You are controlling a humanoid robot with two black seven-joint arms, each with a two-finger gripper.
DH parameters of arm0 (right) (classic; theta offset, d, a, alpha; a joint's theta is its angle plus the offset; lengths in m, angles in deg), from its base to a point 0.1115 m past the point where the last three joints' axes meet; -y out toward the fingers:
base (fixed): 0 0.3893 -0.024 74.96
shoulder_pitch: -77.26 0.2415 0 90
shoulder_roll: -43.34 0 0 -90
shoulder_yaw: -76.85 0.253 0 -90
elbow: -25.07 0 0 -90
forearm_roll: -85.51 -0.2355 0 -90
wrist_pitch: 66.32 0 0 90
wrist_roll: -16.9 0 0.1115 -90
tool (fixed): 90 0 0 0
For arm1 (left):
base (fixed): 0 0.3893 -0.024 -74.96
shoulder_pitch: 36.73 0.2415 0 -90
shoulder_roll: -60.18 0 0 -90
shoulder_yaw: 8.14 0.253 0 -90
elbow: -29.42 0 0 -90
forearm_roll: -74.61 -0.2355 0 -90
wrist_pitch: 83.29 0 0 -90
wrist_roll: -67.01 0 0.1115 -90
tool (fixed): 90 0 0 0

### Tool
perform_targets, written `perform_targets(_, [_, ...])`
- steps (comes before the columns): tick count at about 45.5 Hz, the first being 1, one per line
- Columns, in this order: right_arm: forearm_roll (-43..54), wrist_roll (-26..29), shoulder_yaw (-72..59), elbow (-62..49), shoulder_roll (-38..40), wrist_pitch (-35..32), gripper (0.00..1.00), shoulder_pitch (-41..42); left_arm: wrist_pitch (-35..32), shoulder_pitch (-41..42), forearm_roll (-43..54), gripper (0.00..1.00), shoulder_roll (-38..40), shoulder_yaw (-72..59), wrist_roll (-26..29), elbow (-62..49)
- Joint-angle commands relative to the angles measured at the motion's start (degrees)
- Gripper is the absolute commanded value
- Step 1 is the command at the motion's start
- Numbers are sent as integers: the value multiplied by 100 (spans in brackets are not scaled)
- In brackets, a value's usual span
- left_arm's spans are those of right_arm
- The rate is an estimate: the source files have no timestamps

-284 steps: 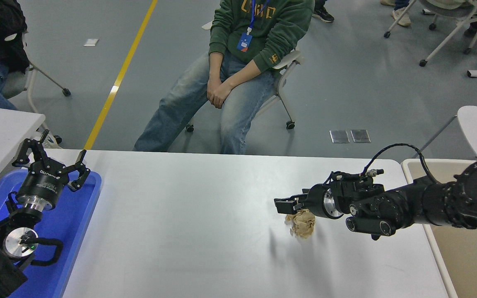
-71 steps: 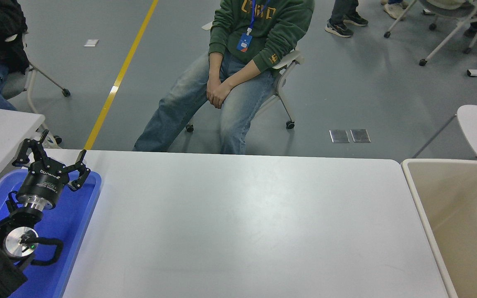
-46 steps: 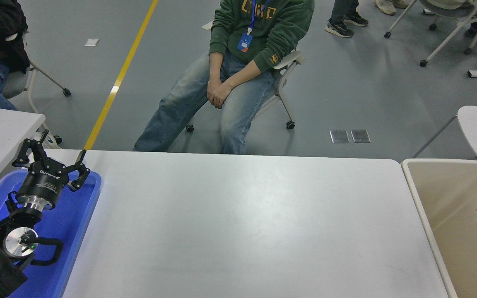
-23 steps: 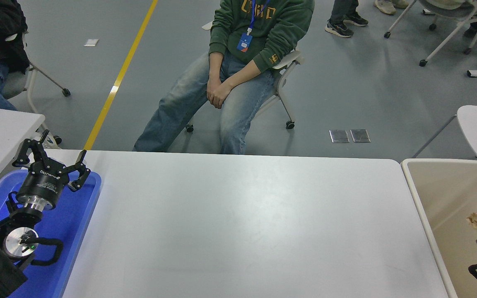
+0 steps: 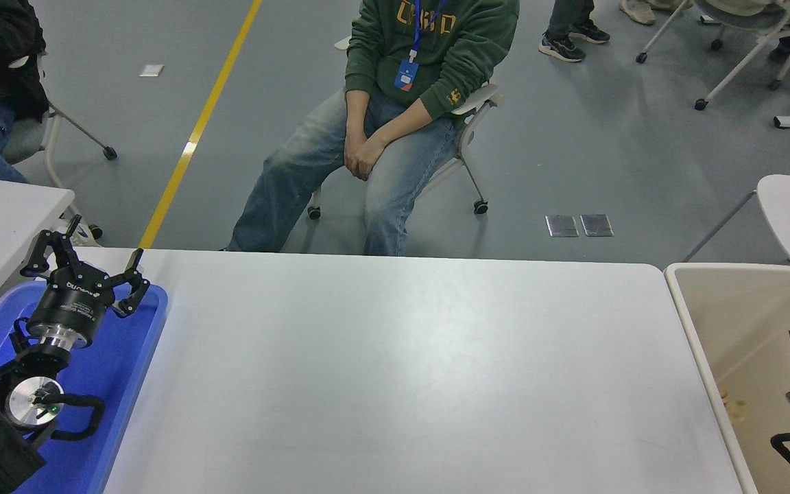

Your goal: Clean the table surface

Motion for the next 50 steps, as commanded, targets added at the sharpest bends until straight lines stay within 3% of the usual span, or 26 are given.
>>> perform_targets(1, [0,-8,15,-4,68,-15,100,143,-8,0,0,100,0,0,0,0])
perform_targets(17, [-9,-61,120,417,156,-129,100,661,0,0,0,100,0,0,0,0])
perform_targets(38, [0,-61,2370,3379,938,-112,100,1057,0,0,0,100,0,0,0,0])
perform_targets(50, [0,-140,3038,4311,824,-112,100,1004,0,0,0,100,0,0,0,0])
